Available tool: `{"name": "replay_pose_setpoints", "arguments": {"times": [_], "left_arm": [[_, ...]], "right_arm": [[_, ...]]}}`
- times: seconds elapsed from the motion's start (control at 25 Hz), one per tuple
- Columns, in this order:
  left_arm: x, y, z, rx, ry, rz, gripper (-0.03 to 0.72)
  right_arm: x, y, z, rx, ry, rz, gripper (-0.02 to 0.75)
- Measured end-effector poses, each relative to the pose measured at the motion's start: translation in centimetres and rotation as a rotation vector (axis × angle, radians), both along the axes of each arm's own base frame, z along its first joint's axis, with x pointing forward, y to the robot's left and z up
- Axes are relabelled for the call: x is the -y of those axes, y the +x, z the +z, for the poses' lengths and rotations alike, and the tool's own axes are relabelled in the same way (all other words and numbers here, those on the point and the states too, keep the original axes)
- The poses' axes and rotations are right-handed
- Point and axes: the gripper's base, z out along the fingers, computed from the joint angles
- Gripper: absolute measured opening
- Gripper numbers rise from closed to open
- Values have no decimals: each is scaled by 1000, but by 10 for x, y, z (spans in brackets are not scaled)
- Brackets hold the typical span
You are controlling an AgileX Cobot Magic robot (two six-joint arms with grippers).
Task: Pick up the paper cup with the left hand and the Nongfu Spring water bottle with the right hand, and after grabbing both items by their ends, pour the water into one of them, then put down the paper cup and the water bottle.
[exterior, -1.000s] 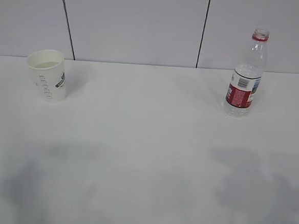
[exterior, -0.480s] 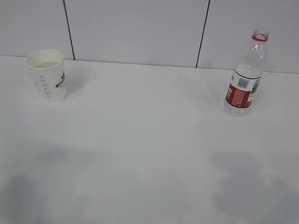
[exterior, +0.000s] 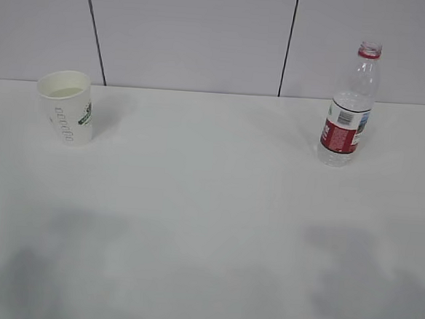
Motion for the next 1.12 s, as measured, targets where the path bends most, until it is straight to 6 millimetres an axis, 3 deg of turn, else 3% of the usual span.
{"name": "replay_pose_setpoints", "arguments": {"times": [0.48,1.12], "left_arm": [[0,0,0,1,0,0,500],[-1,-14,-1,89,-6,0,459]], "right_arm": [[7,-4,-2,-8,-45,-61,586],[10,-33,-5,136,-45,-75,585]]}}
